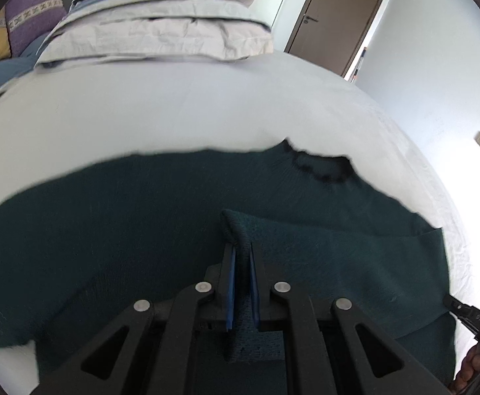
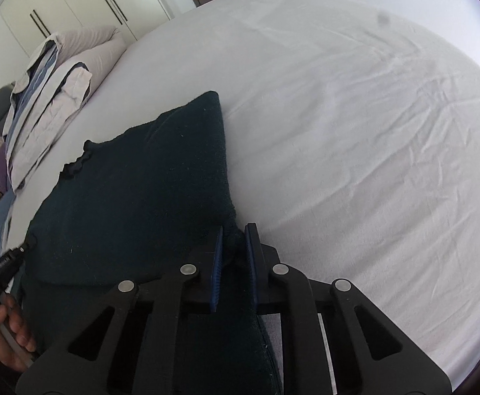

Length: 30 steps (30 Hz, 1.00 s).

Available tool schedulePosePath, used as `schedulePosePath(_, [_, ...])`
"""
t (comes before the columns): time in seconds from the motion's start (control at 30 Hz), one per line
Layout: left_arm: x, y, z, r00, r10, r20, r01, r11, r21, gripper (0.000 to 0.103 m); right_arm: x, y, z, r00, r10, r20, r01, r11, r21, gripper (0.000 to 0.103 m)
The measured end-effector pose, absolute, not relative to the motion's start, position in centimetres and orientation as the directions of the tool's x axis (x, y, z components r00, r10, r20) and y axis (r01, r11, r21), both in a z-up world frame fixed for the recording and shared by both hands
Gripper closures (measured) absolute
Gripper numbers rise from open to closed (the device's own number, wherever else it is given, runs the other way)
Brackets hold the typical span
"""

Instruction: Fold small clothes

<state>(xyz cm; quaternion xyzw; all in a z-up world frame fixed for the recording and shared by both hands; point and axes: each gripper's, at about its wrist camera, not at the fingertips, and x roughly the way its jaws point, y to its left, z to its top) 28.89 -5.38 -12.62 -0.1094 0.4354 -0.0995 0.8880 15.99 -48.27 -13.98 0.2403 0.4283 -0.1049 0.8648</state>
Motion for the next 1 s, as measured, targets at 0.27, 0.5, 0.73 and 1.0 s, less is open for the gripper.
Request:
schedulePosePath(0.27, [28.7,-5.4,-13.5,0.620,-0.279,-0.734,0.099,0.955,-0.280,0.089,16.1,-49.7,-10.0,0.681,0.031,-0.732,0.379,0.841,0.387,0.081])
schedulePosePath(0.5, [28.4,-5.0,-13.6,0.628,-0.296,-0.719,0.095,0.947,-0.307,0.088,26.3,-49.1,-11.2,0.587,0.033,-0.809,0.375,0.875,0.308,0.070])
schedulePosePath(0.73, [27.8,-4.8,-14.0,0.646,-0.291,-0.706,0.086,0.946,-0.311,0.087,28.2,-49.0,-12.9,0.580,-0.090,-0.810,0.396,0.900,0.184,0.088])
schedulePosePath(1.0, [28.7,-3.3,-13.1,0.594,-0.357,-0.721,0.068,0.915,-0.398,0.073,23.4,-50.0,-9.9,0.675,-0.051,-0.736,0.418,0.848,0.324,0.081])
